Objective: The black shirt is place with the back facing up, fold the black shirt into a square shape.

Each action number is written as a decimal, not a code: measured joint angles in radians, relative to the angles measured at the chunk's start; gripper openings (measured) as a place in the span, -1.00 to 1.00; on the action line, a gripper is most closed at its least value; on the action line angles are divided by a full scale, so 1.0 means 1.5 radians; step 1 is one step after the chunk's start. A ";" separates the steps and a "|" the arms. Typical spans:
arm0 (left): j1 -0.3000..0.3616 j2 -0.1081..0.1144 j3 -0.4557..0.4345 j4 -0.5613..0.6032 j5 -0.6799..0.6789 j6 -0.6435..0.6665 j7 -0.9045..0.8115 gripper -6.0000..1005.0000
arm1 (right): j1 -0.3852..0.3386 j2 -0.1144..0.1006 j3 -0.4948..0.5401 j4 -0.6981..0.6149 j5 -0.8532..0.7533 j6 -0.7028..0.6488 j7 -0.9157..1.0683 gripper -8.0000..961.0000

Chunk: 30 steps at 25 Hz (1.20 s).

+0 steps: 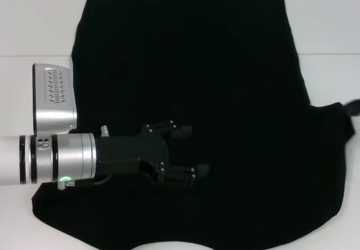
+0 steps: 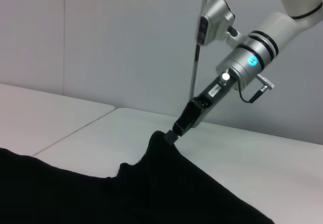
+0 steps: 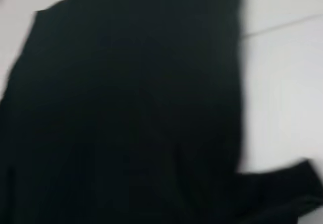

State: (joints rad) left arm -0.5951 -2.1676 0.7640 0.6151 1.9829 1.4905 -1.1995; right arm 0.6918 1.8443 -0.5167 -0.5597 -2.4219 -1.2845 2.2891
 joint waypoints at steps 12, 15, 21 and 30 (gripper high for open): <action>-0.001 0.002 -0.016 0.000 0.000 -0.005 0.000 0.89 | 0.126 0.058 -0.127 0.007 -0.001 -0.012 0.005 -0.98; 0.000 0.002 -0.019 0.000 0.000 -0.006 0.000 0.89 | 0.134 0.070 -0.144 -0.010 0.001 -0.032 0.003 -0.96; 0.002 0.002 -0.024 -0.004 0.000 -0.025 -0.001 0.89 | 0.129 0.070 -0.138 -0.024 0.010 -0.035 0.001 -0.72; 0.009 0.020 -0.078 0.003 0.007 -0.024 -0.106 0.89 | 0.078 0.064 -0.138 -0.017 0.098 -0.031 -0.065 0.31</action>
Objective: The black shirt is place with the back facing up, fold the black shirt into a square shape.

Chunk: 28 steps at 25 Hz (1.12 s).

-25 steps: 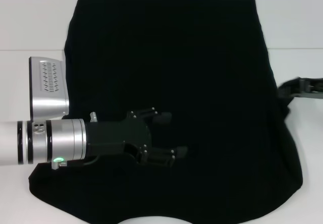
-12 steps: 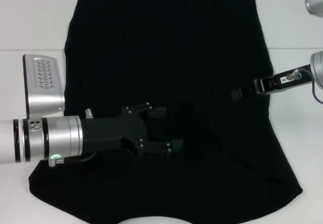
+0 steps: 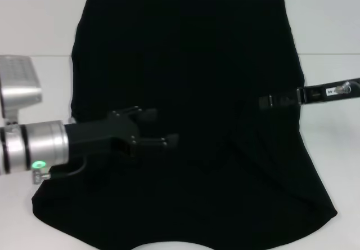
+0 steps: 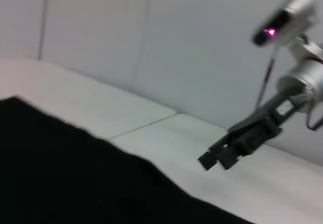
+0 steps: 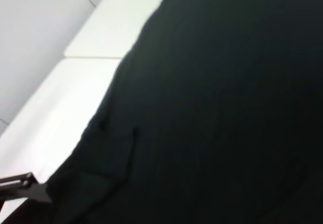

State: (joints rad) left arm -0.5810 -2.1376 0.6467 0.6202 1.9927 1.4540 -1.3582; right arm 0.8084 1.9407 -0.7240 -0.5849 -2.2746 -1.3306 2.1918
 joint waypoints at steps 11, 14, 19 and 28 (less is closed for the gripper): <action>0.091 0.013 -0.085 0.221 0.173 0.051 -0.332 0.89 | -0.038 0.026 -0.004 0.027 0.093 0.003 -0.177 0.75; 0.102 0.012 -0.120 0.284 0.242 0.077 -0.393 0.89 | -0.036 0.026 -0.009 0.028 0.090 0.001 -0.193 0.83; 0.108 0.012 -0.148 0.336 0.323 0.108 -0.428 0.89 | -0.034 0.026 -0.020 0.024 0.090 -0.026 -0.258 0.68; 0.100 0.014 -0.137 0.341 0.397 0.138 -0.435 0.88 | -0.024 0.026 -0.016 0.021 0.093 -0.043 -0.289 0.66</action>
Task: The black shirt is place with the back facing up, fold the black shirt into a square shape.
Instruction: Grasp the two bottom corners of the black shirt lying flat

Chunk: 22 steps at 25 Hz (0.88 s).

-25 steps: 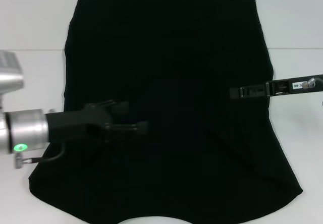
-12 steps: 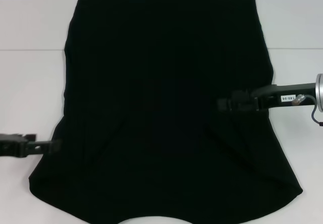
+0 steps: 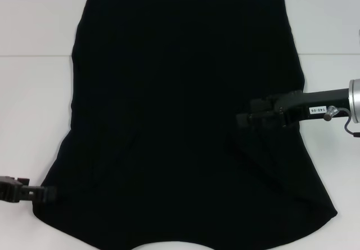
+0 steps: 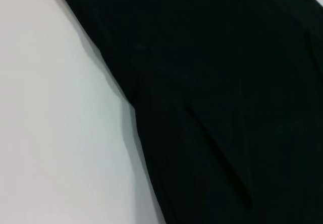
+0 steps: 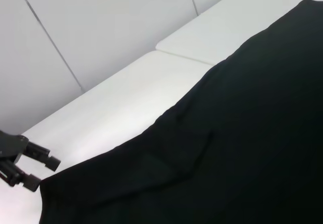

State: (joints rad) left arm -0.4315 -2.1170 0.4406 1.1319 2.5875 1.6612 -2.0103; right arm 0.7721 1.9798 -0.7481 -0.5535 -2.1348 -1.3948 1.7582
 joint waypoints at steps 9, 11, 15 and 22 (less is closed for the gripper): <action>-0.007 -0.001 0.022 -0.020 0.004 -0.009 0.001 0.88 | 0.001 -0.001 0.007 -0.002 0.001 0.008 0.000 0.66; -0.013 0.004 0.017 -0.037 0.004 -0.014 0.003 0.49 | 0.001 -0.002 0.007 -0.002 0.001 0.008 0.000 0.66; -0.016 0.006 0.014 -0.047 0.004 -0.015 0.005 0.31 | 0.001 -0.003 0.007 -0.002 0.001 0.008 -0.001 0.66; -0.015 0.006 0.010 -0.048 0.005 -0.020 0.003 0.00 | -0.004 -0.003 0.007 -0.002 0.001 0.005 -0.001 0.66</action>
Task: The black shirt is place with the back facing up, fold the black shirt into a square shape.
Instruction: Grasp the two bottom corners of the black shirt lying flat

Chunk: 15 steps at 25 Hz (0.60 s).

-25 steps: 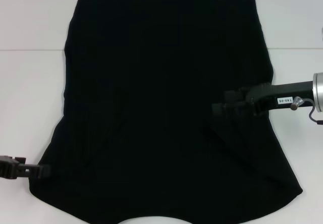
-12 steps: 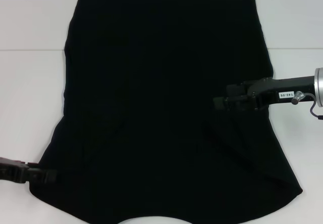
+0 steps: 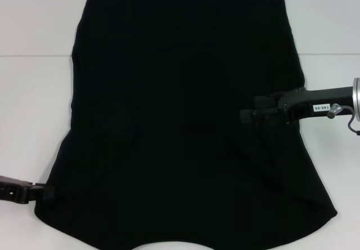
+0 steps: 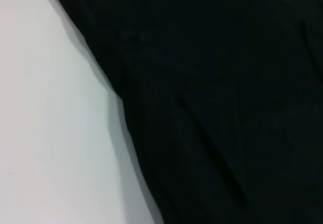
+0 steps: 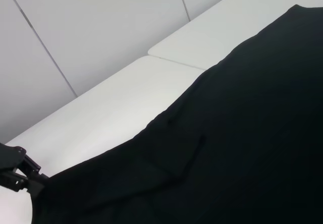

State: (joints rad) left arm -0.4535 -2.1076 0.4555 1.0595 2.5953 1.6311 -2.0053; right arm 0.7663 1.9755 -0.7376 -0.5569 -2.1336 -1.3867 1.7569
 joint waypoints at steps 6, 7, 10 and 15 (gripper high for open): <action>0.001 -0.001 0.000 -0.002 0.001 -0.003 0.000 -0.41 | -0.012 -0.003 0.000 0.000 -0.002 -0.002 0.013 0.66; 0.001 -0.001 0.000 -0.002 0.001 -0.004 0.000 -0.50 | -0.015 -0.004 0.000 -0.001 -0.003 -0.003 0.019 0.66; 0.001 -0.001 -0.001 -0.006 0.001 -0.007 0.001 -0.78 | -0.030 -0.009 -0.005 -0.012 -0.005 -0.008 0.047 0.66; 0.000 -0.001 -0.003 -0.012 -0.004 -0.008 -0.001 -0.96 | -0.067 -0.031 -0.003 -0.026 -0.022 -0.062 0.101 0.66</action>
State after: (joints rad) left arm -0.4536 -2.1093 0.4515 1.0414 2.5894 1.6195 -2.0069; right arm 0.6658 1.9286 -0.7414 -0.5952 -2.1671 -1.4790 1.9085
